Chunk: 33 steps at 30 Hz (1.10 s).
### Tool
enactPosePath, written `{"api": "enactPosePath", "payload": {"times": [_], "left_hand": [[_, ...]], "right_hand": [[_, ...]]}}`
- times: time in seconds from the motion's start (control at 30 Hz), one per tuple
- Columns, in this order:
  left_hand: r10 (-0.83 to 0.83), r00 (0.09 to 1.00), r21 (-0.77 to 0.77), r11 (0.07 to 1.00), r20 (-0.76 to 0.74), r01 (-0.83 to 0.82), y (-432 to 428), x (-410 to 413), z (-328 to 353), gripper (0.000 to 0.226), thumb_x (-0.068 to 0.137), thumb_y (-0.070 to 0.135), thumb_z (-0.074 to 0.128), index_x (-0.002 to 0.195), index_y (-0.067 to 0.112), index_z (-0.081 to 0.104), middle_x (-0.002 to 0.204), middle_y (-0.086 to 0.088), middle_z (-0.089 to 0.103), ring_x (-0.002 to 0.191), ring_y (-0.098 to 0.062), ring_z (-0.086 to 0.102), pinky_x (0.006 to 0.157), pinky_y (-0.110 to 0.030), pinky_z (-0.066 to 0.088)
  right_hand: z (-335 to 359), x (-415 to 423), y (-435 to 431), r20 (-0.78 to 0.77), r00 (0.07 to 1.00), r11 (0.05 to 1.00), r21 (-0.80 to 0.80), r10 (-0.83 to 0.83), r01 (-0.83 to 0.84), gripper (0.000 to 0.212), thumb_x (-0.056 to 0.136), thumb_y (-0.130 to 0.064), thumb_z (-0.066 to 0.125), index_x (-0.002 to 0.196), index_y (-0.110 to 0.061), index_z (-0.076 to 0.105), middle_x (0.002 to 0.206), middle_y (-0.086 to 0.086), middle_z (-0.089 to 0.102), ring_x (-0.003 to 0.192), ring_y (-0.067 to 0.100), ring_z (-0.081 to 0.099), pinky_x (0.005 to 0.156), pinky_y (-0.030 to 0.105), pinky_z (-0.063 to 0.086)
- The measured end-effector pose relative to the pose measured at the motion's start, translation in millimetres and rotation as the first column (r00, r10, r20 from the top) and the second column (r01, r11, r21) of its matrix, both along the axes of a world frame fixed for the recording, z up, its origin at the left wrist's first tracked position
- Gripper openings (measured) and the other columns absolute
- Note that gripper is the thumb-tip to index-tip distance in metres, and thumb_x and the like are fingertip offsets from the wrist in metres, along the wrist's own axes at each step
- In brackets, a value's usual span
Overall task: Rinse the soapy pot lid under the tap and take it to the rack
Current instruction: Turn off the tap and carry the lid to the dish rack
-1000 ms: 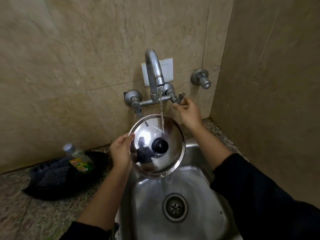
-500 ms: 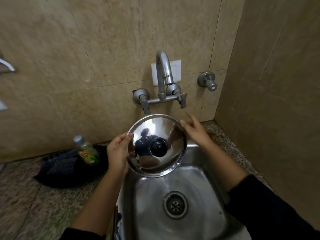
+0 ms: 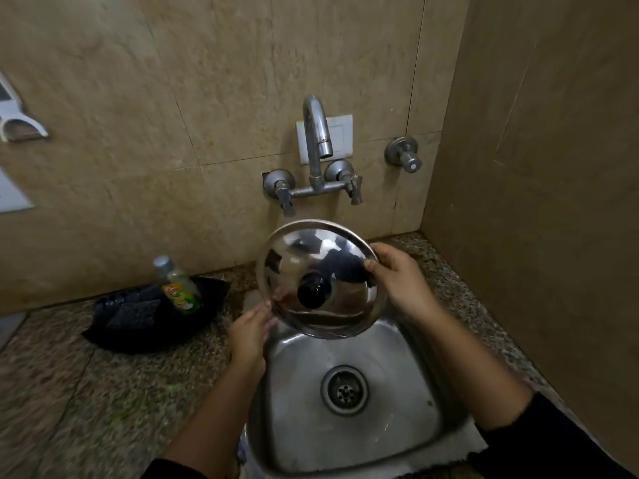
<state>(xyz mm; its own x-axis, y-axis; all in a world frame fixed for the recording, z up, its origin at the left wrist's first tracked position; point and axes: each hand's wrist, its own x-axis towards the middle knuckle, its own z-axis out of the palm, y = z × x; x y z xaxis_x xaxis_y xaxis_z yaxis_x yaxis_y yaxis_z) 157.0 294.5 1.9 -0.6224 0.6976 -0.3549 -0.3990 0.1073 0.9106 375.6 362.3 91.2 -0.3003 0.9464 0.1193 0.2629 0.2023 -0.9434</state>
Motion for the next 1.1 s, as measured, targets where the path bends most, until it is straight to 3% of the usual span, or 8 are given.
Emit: {"api": "enactPosePath", "payload": {"times": [0.17, 0.27, 0.37, 0.5, 0.63, 0.73, 0.93, 1.1], "left_hand": [[-0.113, 0.987, -0.083, 0.991, -0.111, 0.104, -17, 3, 2, 0.026, 0.088, 0.004, 0.058, 0.113, -0.003, 0.063, 0.108, -0.014, 0.066, 0.078, -0.013, 0.063, 0.044, -0.003, 0.044], [-0.126, 0.983, -0.089, 0.989, -0.133, 0.115, -20, 2, 9, 0.027, 0.087, 0.005, 0.060, 0.112, -0.002, 0.065, 0.109, -0.015, 0.068, 0.081, -0.015, 0.064, 0.046, -0.004, 0.045], [-0.112, 0.983, -0.068, 0.992, -0.145, 0.103, -26, 1, 21, 0.019, 0.091, 0.008, 0.056, 0.107, 0.003, 0.066, 0.099, -0.010, 0.070, 0.081, -0.014, 0.063, 0.050, -0.007, 0.048], [0.029, 0.993, 0.017, 0.999, -0.113, -0.027, -44, -17, 38, 0.021, 0.093, 0.009, 0.054, 0.111, 0.004, 0.064, 0.101, -0.010, 0.070, 0.087, -0.015, 0.065, 0.072, -0.023, 0.050], [0.197, 0.963, 0.046, 0.980, -0.185, -0.192, -82, -73, 56, 0.027, 0.095, 0.012, 0.052, 0.121, 0.009, 0.061, 0.113, -0.003, 0.065, 0.103, -0.019, 0.059, 0.087, -0.033, 0.043], [0.302, 0.932, 0.081, 0.953, -0.199, -0.292, -113, -124, 70, 0.027, 0.094, 0.013, 0.054, 0.121, 0.012, 0.061, 0.114, -0.003, 0.066, 0.103, -0.020, 0.061, 0.089, -0.035, 0.045], [0.459, 0.868, 0.210, 0.882, -0.190, -0.421, -182, -246, 107, 0.015, 0.090, 0.006, 0.059, 0.102, 0.008, 0.067, 0.112, -0.018, 0.068, 0.099, -0.026, 0.066, 0.096, -0.040, 0.049], [0.550, 0.777, 0.235, 0.834, -0.305, -0.498, -241, -353, 159, 0.016, 0.096, 0.018, 0.051, 0.105, 0.018, 0.064, 0.107, 0.002, 0.067, 0.092, -0.009, 0.061, 0.088, -0.031, 0.043]], "right_hand": [[6, -1, -20, 0.226, 0.974, 0.968, 0.250, -0.027, -0.031, 0.022, 0.098, -0.014, 0.049, 0.113, -0.020, 0.064, 0.098, -0.004, 0.068, 0.090, 0.009, 0.063, 0.074, 0.027, 0.052], [1, -3, -23, 0.206, 0.977, 0.948, 0.317, -0.061, -0.008, 0.020, 0.097, -0.013, 0.051, 0.109, -0.020, 0.065, 0.095, -0.006, 0.067, 0.085, 0.007, 0.061, 0.065, 0.016, 0.043], [-5, -8, -17, 0.014, 0.998, 0.976, 0.211, -0.064, 0.059, 0.020, 0.097, -0.011, 0.050, 0.106, -0.021, 0.065, 0.093, -0.006, 0.068, 0.087, 0.006, 0.064, 0.071, 0.022, 0.049], [-3, -33, -13, -0.322, 0.941, 0.995, -0.026, -0.104, 0.101, 0.023, 0.098, -0.008, 0.047, 0.092, -0.022, 0.064, 0.090, -0.002, 0.066, 0.087, 0.015, 0.063, 0.078, 0.033, 0.051], [5, -102, -22, -0.509, 0.844, 0.956, -0.292, -0.168, 0.014, 0.028, 0.096, -0.001, 0.043, 0.078, -0.015, 0.060, 0.069, 0.005, 0.056, 0.064, 0.020, 0.051, 0.057, 0.027, 0.043], [16, -163, -39, -0.594, 0.786, 0.917, -0.387, -0.170, -0.094, 0.029, 0.094, 0.001, 0.044, 0.072, -0.013, 0.057, 0.057, 0.002, 0.055, 0.056, 0.018, 0.049, 0.053, 0.024, 0.041], [52, -312, -94, -0.693, 0.710, 0.865, -0.427, -0.124, -0.265, 0.021, 0.096, 0.002, 0.041, 0.086, -0.008, 0.057, 0.071, 0.006, 0.058, 0.064, 0.018, 0.054, 0.055, 0.022, 0.047], [78, -448, -146, -0.670, 0.738, 0.851, -0.434, -0.085, -0.296, 0.025, 0.096, -0.002, 0.043, 0.075, -0.012, 0.052, 0.068, 0.007, 0.054, 0.059, 0.021, 0.051, 0.050, 0.024, 0.045]]}}
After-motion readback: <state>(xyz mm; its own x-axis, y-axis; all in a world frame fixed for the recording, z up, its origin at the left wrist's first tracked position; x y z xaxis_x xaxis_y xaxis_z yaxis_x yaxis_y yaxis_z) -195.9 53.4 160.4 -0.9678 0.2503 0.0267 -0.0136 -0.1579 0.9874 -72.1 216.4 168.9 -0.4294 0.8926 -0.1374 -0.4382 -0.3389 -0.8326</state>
